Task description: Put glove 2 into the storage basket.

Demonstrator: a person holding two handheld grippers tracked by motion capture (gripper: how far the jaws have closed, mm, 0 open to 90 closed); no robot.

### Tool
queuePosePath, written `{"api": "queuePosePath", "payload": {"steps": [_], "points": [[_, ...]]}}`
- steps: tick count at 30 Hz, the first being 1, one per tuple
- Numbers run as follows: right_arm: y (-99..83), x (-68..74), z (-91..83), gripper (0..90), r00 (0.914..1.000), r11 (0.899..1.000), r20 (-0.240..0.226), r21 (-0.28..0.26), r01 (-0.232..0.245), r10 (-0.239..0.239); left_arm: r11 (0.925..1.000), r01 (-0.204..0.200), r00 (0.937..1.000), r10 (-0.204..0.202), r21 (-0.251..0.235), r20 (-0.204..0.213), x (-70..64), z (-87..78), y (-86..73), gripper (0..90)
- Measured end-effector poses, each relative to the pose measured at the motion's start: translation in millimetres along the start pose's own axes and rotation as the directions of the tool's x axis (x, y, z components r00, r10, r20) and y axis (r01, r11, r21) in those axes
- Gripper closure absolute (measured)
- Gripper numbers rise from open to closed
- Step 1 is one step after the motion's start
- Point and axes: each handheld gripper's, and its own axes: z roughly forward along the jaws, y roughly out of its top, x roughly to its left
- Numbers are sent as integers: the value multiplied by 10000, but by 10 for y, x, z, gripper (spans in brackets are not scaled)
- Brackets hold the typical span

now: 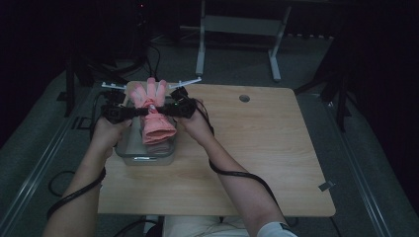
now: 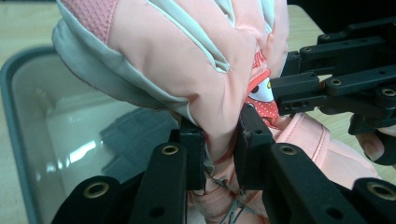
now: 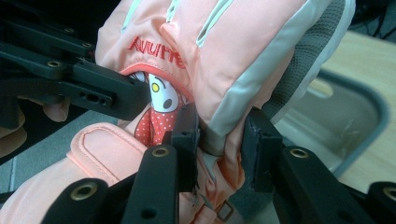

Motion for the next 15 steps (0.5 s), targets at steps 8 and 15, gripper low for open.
{"api": "queuePosePath", "payload": {"steps": [8, 15], "points": [[-144, -92, 281, 694, 9990, 9974, 435, 715, -129, 98, 9956, 894, 9956, -901, 290, 253, 237, 274, -206, 751], [-305, -127, 471, 685, 9980, 9890, 559, 1434, -371, 294, 9895, 1047, 9945, -1050, 999, -22, 320, 421, -332, 748]]}}
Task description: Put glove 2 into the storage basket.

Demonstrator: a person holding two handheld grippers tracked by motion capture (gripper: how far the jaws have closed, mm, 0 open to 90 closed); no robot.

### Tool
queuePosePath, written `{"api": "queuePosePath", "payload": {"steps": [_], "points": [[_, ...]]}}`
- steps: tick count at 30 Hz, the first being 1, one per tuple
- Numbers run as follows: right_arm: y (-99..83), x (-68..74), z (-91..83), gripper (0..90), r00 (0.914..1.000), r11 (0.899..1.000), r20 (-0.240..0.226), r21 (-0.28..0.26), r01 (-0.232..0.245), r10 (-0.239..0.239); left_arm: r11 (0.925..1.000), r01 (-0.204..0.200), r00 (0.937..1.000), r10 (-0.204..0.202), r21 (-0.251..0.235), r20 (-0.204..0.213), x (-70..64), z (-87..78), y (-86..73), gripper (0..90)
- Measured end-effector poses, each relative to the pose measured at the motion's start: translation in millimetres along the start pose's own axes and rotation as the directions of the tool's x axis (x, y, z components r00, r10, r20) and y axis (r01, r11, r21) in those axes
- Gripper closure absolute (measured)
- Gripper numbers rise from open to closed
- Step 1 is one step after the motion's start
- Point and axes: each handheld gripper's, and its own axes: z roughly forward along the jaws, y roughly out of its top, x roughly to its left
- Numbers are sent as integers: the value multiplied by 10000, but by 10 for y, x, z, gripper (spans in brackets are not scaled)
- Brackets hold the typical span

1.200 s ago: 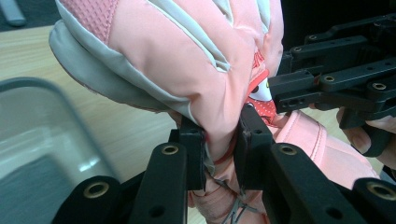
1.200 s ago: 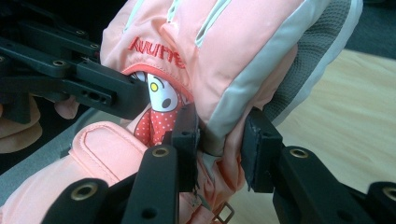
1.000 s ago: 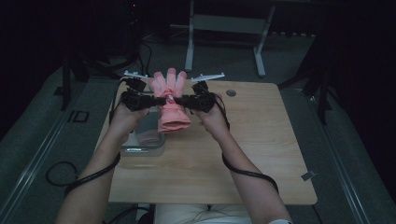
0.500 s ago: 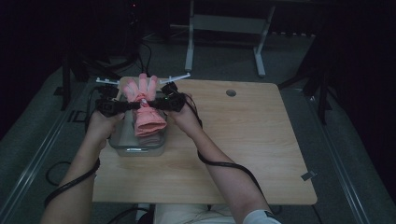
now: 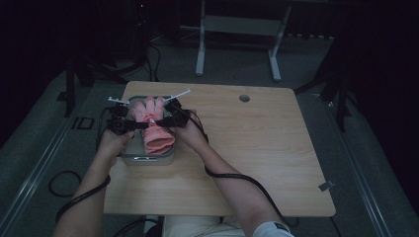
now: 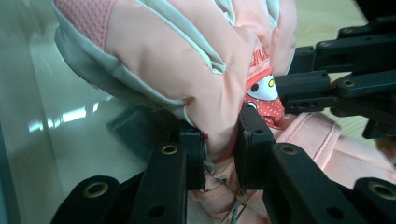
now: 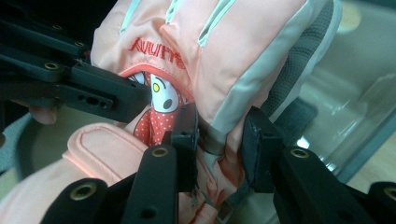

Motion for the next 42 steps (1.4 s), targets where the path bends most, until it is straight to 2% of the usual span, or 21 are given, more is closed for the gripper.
{"api": "queuePosePath", "payload": {"steps": [2, 6, 11, 12, 14, 17, 21, 24, 26, 29, 30, 34, 37, 39, 42], "points": [[-16, -6, 48, 668, 9999, 9998, 93, 181, -75, 74, 9995, -4, 9998, 11, 326, -200, 27, 60, -12, 743], [-32, -38, 97, 649, 9996, 9992, 232, 377, -155, 146, 9979, 12, 9994, 10, 643, -355, 52, 121, 0, 725], [-37, -63, 114, 642, 9994, 9987, 287, 453, -225, 212, 9974, 117, 9987, -82, 707, -498, 50, 156, 15, 676], [-31, -94, 99, 594, 9987, 9981, 307, 437, -431, 418, 9968, -113, 9964, 179, 796, -825, 9, 158, 44, 643], [-18, -104, 47, 561, 9983, 9987, 427, 324, -399, 385, 9959, -277, 9935, 369, 855, -1078, -30, 149, 67, 604], [-11, -104, -36, 488, 9976, 9997, 660, 109, -196, 188, 9942, -563, 9879, 688, 920, -1392, -79, 149, 97, 574], [-35, -117, -144, 462, 9979, 9998, 640, -209, -67, 80, 9917, -766, 9823, 928, 1032, -1626, -116, 192, 132, 533], [-44, -126, -165, 462, 9983, 9996, 576, -270, -91, 107, 9911, -858, 9813, 1017, 1014, -1636, -142, 220, 152, 534], [-80, -167, -236, 454, 9983, 9992, 561, -382, -155, 176, 9894, -1043, 9767, 1210, 1010, -1770, -198, 274, 174, 545], [-100, -190, -254, 451, 9982, 9989, 553, -428, -211, 234, 9896, -1055, 9765, 1217, 973, -1781, -217, 289, 178, 549], [-119, -212, -272, 438, 9983, 9986, 520, -463, -242, 266, 9892, -1095, 9723, 1269, 972, -1961, -240, 293, 193, 541], [-137, -226, -337, 429, 9990, 9980, 368, -580, -244, 266, 9924, -965, 9711, 1108, 767, -2115, -214, 229, 199, 461], [-139, -217, -392, 424, 9993, 9971, 289, -728, -214, 236, 9927, -1028, 9679, 1144, 631, -2236, -223, 196, 189, 431], [-144, -210, -419, 419, 9995, 9966, 240, -795, -199, 219, 9922, -1091, 9654, 1201, 599, -2315, -239, 173, 184, 424], [-153, -205, -447, 419, 9996, 9962, 242, -856, -148, 169, 9932, -999, 9668, 1109, 590, -2302, -266, 155, 174, 422]]}}
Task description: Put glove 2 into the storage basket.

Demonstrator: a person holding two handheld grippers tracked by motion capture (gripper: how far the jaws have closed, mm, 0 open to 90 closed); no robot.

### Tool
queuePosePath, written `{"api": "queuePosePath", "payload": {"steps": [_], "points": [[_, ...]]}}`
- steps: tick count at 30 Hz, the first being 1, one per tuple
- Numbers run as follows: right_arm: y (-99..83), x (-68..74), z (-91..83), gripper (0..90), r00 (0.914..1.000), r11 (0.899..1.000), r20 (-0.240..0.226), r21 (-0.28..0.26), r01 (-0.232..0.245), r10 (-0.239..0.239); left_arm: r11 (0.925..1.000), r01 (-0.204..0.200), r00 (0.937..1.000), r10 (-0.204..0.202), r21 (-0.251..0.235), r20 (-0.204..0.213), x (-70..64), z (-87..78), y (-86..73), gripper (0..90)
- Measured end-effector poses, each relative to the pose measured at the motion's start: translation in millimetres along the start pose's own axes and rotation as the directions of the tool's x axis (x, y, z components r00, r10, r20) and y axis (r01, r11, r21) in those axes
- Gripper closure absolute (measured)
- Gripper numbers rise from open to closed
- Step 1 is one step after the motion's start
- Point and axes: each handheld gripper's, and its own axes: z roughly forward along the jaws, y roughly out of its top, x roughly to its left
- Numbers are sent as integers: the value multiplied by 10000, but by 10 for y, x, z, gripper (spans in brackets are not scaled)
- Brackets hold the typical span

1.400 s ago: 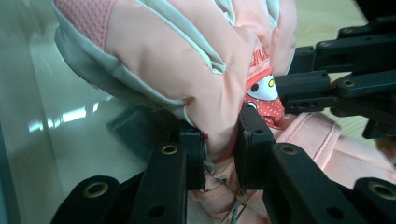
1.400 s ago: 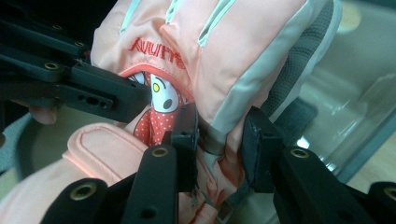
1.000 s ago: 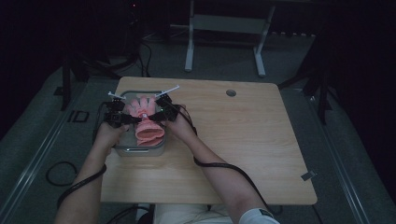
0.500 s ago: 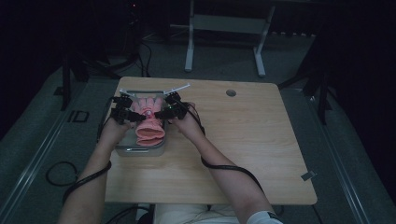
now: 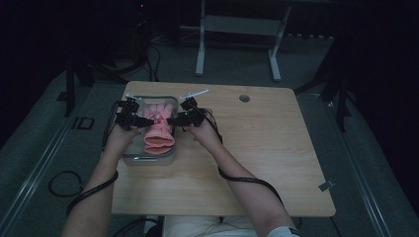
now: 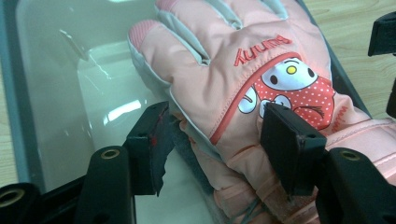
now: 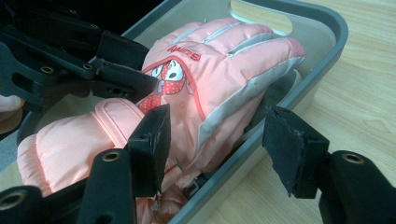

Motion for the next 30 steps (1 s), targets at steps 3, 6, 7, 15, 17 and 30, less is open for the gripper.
{"api": "queuePosePath", "payload": {"steps": [3, 6, 7, 15, 17, 30], "points": [[-20, -12, -44, 418, 10000, 10000, -41, -93, -8, 8, 9996, -263, 9996, 264, 128, -92, -61, -6, -31, 425], [-47, -34, -86, 419, 10000, 9999, -53, -113, -53, 53, 9996, -270, 9995, 269, -54, -188, -54, -40, -49, 410], [-52, -38, -98, 419, 10000, 9999, -65, -106, -53, 52, 9996, -271, 9995, 270, -111, -147, -45, -51, -50, 384], [-41, -51, -221, 409, 10000, 9995, -10, -313, 3, -3, 9975, -633, 9980, 630, -304, -96, -9, -123, -21, 200], [-42, -41, -236, 404, 9999, 9994, -98, -358, 31, -35, 9974, -637, 9980, 638, -339, 0, -5, -130, -16, 155], [-102, -9, -319, 285, 9974, 9982, -506, -330, 503, -519, 9905, -1029, 9937, 1063, -908, 343, -76, -262, -5, 141]]}}
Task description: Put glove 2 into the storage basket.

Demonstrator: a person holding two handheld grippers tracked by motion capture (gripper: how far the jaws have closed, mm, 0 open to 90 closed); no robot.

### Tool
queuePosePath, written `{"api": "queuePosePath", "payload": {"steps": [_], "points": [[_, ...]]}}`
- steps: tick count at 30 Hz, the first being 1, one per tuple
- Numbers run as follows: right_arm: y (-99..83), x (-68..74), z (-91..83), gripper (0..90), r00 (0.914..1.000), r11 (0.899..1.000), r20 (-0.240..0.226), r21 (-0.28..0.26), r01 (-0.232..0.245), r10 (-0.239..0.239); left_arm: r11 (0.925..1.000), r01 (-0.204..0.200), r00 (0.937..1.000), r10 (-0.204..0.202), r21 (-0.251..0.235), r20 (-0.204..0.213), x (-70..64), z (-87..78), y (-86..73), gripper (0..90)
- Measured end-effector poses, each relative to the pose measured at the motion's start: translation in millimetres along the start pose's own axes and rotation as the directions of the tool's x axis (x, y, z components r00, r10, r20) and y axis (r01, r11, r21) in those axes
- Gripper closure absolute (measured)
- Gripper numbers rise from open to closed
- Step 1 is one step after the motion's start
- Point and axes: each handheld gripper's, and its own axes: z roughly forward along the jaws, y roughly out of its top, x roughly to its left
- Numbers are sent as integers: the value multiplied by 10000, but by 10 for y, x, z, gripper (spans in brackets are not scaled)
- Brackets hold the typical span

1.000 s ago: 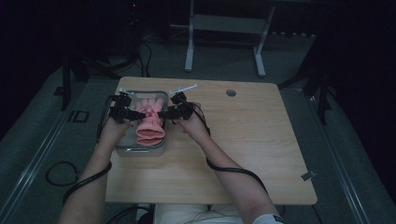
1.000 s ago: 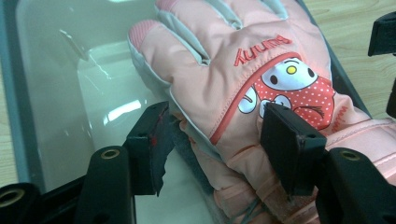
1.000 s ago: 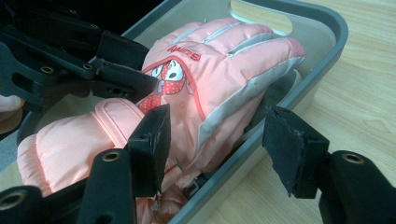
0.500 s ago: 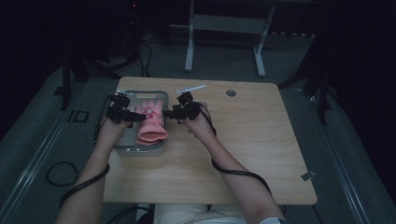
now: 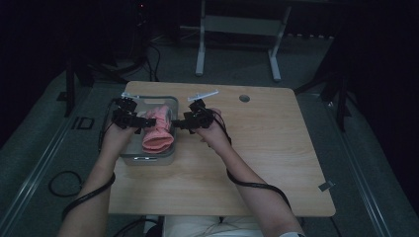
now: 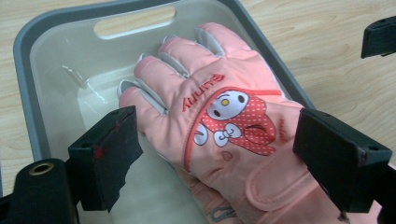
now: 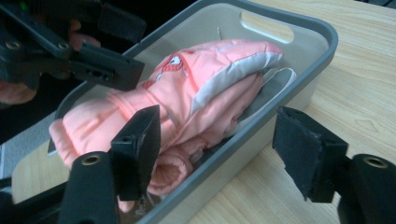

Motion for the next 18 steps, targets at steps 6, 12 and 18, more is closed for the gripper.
{"api": "queuePosePath", "payload": {"steps": [6, 12, 18], "points": [[-49, -24, -131, 216, 9999, 9996, -135, -263, 62, -66, 9929, -711, 9971, 735, -953, 211, -202, -162, -7, 137], [-114, -43, -256, 205, 9998, 9989, 29, -426, 189, -188, 9813, -1382, 9889, 1443, -1337, 364, -466, -235, -56, 134], [-204, -66, -380, 199, 9982, 9977, 221, -380, 567, -559, 9646, -1947, 9772, 2064, -1781, 496, -823, -300, -192, 13]]}}
